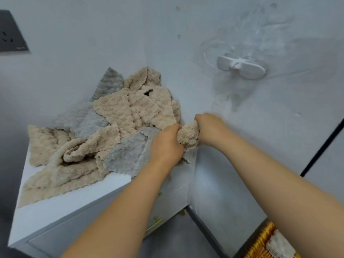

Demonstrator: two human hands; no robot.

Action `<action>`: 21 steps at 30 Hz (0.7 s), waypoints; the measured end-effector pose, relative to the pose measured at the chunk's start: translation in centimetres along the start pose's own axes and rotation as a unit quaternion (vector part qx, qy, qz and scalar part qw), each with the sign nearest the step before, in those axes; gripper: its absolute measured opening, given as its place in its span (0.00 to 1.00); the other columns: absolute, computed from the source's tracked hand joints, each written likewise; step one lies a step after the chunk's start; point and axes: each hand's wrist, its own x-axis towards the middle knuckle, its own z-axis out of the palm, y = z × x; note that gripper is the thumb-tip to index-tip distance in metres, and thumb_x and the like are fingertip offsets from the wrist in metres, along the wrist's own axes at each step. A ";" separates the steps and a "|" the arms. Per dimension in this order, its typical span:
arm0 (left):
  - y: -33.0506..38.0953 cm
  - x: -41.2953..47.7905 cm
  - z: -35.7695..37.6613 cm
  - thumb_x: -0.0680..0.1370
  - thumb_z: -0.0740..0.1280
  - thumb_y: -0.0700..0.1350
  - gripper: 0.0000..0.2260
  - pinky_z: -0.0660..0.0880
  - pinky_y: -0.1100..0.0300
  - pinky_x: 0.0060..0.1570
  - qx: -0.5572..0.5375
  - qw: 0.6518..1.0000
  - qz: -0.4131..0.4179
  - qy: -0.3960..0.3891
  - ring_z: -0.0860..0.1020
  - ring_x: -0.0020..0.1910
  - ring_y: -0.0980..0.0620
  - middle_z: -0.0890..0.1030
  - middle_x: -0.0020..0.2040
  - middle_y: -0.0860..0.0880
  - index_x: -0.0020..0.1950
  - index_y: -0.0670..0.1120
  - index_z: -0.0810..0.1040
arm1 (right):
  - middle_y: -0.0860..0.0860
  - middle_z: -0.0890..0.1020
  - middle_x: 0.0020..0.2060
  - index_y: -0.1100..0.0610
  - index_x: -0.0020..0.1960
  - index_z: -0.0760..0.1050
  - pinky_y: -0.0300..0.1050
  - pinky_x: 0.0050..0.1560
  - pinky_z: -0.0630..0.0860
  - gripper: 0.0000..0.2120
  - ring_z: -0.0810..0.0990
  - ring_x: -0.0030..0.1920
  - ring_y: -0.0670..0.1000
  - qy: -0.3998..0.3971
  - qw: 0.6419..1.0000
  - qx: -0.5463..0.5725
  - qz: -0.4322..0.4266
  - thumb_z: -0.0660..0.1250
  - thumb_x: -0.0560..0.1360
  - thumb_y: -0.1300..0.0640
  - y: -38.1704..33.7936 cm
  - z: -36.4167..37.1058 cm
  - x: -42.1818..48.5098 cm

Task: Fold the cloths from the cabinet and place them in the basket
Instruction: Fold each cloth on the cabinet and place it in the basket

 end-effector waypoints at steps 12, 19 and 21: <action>2.9 -7.9 8.1 0.74 0.63 0.35 0.14 0.73 0.54 0.50 -0.191 0.970 -0.107 0.110 0.77 0.52 0.48 0.79 0.54 0.47 0.57 0.47 0.79 | 0.59 0.78 0.53 0.62 0.56 0.70 0.44 0.41 0.64 0.13 0.78 0.54 0.60 -0.045 0.997 -0.058 0.008 0.67 0.74 0.60 3.6 3.2 -9.0; 2.5 -12.8 13.7 0.70 0.68 0.38 0.12 0.76 0.53 0.47 -0.281 0.926 -0.251 0.031 0.79 0.48 0.47 0.81 0.49 0.48 0.52 0.49 0.77 | 0.57 0.79 0.44 0.61 0.45 0.74 0.41 0.38 0.68 0.05 0.79 0.44 0.55 -0.200 0.968 -0.153 -0.008 0.69 0.72 0.61 4.5 4.3 -13.5; 3.0 -13.6 14.7 0.70 0.68 0.37 0.11 0.74 0.57 0.40 -0.299 0.912 -0.280 0.013 0.78 0.44 0.48 0.81 0.47 0.48 0.51 0.48 0.76 | 0.52 0.73 0.32 0.58 0.34 0.67 0.40 0.29 0.67 0.13 0.72 0.31 0.49 -0.242 0.955 -0.170 0.001 0.71 0.70 0.63 5.2 5.2 -14.2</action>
